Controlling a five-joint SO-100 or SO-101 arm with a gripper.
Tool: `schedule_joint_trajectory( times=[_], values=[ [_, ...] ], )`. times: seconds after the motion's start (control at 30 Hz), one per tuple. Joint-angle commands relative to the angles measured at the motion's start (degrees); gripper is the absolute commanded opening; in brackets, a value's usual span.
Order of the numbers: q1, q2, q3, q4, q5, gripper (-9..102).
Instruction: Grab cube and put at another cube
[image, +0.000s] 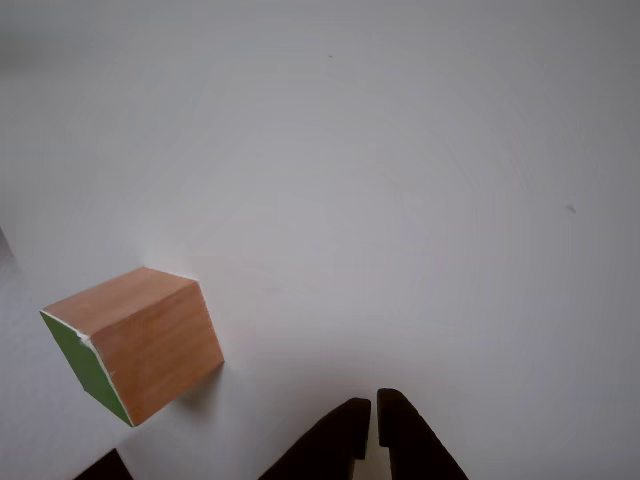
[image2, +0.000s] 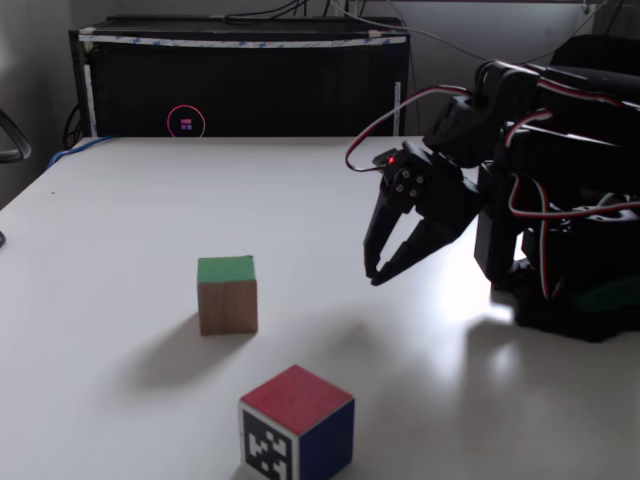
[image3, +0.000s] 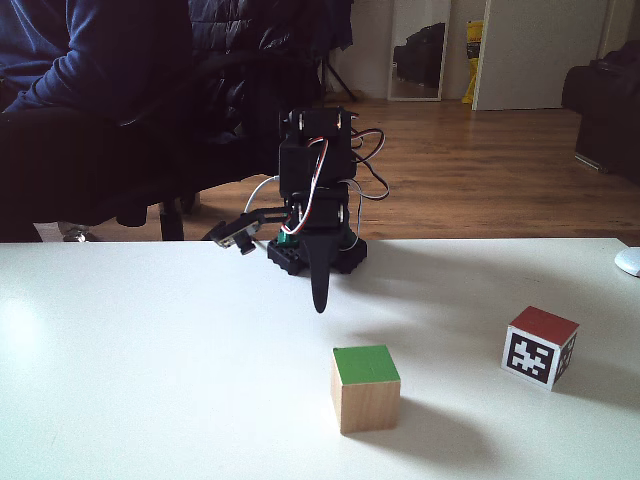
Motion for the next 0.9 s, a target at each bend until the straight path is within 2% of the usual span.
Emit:
schedule_joint_trajectory(
  times=[0.0, 0.57, 0.7, 0.8, 0.87],
  values=[
    [-3.2, 0.3, -3.0, 0.4, -2.0, 0],
    [-3.2, 0.3, -3.0, 0.4, -2.0, 0],
    [-2.1, 0.3, -3.0, 0.4, -0.8, 0],
    [0.9, 0.3, -2.8, -1.1, 4.0, 0],
    [1.1, 0.1, -6.2, 0.9, 3.3, 0]
  ],
)
